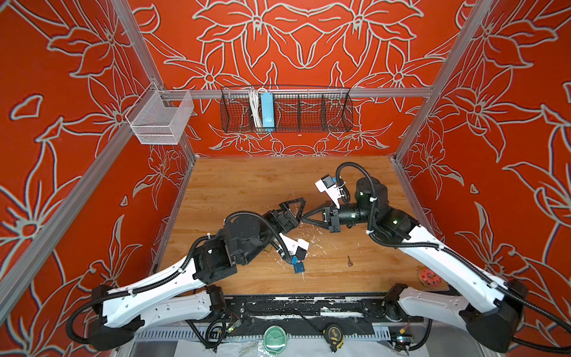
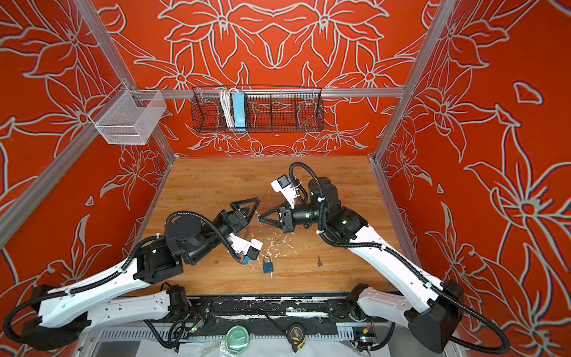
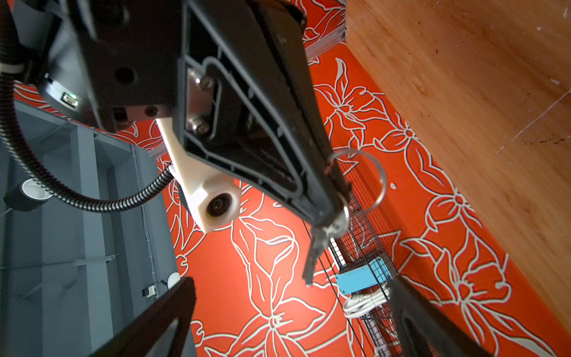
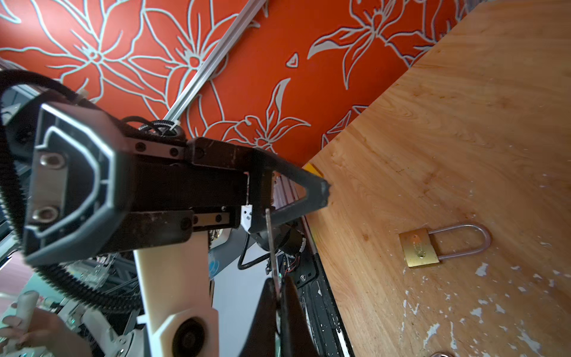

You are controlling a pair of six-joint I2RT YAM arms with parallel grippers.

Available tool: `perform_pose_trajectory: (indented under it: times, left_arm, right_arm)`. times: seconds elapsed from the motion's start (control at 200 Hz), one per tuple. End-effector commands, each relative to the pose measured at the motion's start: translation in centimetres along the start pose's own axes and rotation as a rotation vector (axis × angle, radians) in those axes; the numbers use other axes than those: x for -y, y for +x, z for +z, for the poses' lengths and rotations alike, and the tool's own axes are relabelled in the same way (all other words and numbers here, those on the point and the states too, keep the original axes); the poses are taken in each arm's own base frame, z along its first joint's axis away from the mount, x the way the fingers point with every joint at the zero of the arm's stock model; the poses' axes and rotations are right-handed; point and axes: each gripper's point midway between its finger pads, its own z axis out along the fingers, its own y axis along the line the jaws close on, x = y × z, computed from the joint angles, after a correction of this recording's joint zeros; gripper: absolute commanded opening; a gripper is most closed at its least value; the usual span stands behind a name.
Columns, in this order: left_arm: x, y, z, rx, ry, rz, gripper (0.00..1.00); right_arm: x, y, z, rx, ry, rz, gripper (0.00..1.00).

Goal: Unlock with the key
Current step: 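Grip the key blade with the right gripper while the left gripper opens, then move both grippers back above the padlocks, the right gripper holding the key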

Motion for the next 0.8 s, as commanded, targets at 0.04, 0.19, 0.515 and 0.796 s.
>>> perform_pose_trajectory:
  times: [0.04,0.19,0.515,0.796]
  left_arm:
    - [0.4,0.6,-2.0,-0.002,-0.015,-0.163,0.97]
    - [-0.1,0.4,-4.4,0.08,-0.063,-0.753,0.97]
    - [9.9,1.1,-0.6,-0.483,0.142,-2.044,0.97]
    - [23.3,-3.0,-3.2,-1.274,0.593,-2.462,0.97]
  right_arm:
    - [2.1,-1.9,-1.6,0.085,0.177,-0.057,0.0]
    - [7.2,-3.6,-3.7,0.174,0.436,-0.075,0.0]
    - [16.0,-0.7,-7.8,0.272,0.833,-0.242,0.0]
    - [19.0,5.4,-7.5,0.296,0.809,-0.302,0.0]
